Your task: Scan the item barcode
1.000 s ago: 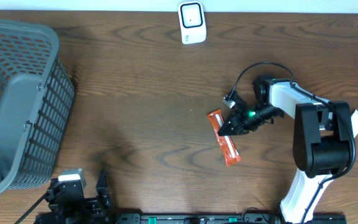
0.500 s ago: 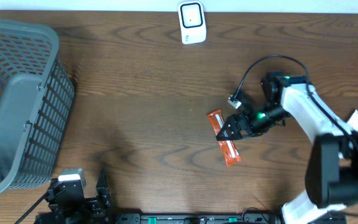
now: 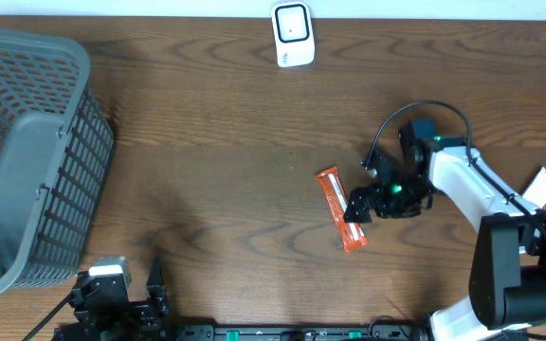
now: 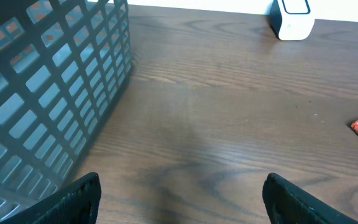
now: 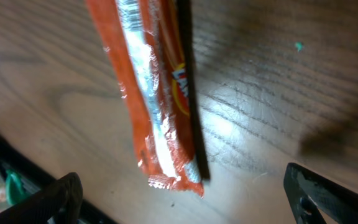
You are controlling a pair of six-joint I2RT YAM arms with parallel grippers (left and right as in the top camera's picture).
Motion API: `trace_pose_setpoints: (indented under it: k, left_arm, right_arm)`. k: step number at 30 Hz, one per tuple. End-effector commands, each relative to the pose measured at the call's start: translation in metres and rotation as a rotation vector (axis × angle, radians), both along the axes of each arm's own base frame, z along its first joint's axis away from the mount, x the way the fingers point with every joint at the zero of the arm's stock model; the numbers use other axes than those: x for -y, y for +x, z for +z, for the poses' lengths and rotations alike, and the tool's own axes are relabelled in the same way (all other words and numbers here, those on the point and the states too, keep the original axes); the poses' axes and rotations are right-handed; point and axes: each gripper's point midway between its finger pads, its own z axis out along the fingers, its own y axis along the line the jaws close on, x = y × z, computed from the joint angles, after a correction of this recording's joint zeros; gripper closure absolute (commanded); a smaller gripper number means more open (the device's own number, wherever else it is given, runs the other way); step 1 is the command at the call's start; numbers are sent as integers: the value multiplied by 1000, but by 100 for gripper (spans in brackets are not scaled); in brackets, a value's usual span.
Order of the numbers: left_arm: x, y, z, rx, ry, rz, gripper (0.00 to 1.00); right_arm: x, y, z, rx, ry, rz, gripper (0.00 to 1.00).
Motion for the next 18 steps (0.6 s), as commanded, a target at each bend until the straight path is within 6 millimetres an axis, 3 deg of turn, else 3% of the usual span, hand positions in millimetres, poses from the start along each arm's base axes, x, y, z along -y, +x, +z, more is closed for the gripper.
trace_pose_setpoints:
  k: [1,8,18]
  left_arm:
    - [2,-1,1,8,-2,-8,16]
    - [2,-1,1,8,-2,-8,16]
    - [2,-1,1,8,-2,-8,16]
  right_arm:
    - [-3,-11,-12,-30,11,-23,1]
    - [-4,-24,-30,-52,-6,-42,1]
    - [-8,-18,-38,-14,-42,-32,1]
